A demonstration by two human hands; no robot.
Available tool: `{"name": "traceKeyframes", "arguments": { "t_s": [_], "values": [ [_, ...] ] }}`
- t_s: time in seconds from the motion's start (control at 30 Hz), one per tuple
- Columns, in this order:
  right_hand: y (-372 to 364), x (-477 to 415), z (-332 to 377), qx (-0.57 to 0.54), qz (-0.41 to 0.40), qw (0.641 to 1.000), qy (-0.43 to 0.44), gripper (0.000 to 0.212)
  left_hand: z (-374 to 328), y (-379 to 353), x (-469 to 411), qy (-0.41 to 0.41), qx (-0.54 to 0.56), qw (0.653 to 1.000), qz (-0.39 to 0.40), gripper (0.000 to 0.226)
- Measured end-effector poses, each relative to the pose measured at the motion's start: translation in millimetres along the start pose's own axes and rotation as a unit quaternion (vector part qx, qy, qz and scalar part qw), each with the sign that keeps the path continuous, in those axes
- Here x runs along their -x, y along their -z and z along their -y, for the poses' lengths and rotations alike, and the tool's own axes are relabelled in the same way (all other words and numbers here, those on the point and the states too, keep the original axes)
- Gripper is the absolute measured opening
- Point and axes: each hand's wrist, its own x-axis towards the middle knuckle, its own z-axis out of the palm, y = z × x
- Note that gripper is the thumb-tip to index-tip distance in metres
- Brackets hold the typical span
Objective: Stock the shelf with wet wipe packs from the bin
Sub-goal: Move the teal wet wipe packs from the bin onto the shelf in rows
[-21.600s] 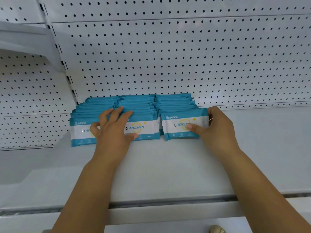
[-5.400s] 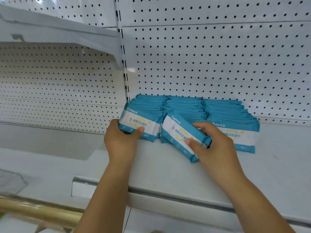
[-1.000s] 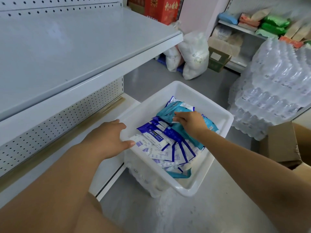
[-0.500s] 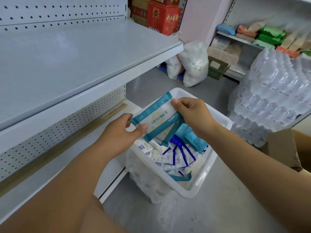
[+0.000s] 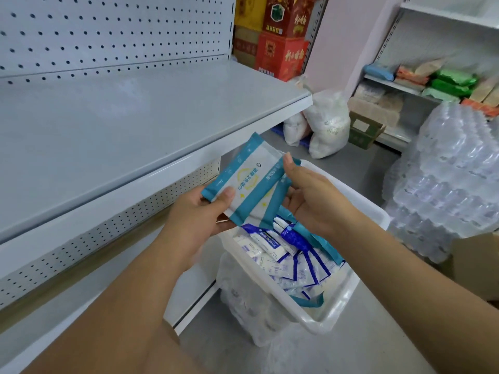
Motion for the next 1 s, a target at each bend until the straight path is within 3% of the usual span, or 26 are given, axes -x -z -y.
{"name": "traceKeyframes", "arguments": {
  "t_s": [0.13, 0.43, 0.53, 0.73, 1.0],
  "values": [
    [-12.4, 7.5, -15.8, 0.008, 0.063, 0.998, -0.01, 0.035, -7.5, 1.7, 6.1, -0.029, 0.054, 0.997, -0.038, 0.028],
    [-49.0, -0.3, 0.0, 0.0, 0.05, 0.996, 0.07, 0.034, -56.6, 33.1, 23.1, -0.167, 0.106, 0.962, -0.19, 0.024],
    [-71.4, -0.4, 5.5, 0.001, 0.073, 0.995, 0.075, 0.034, -80.5, 48.4, 26.9, -0.198, 0.101, 0.955, -0.197, 0.023],
    [-136.6, -6.2, 12.7, -0.03, 0.106, 0.99, 0.089, 0.028, -130.5, 89.2, 47.8, -0.246, 0.09, 0.945, -0.194, 0.025],
    [-272.4, -13.6, 15.3, -0.121, 0.22, 0.967, 0.032, 0.022, -156.9, 176.7, 91.3, -0.314, 0.077, 0.885, -0.336, 0.033]
  ]
}}
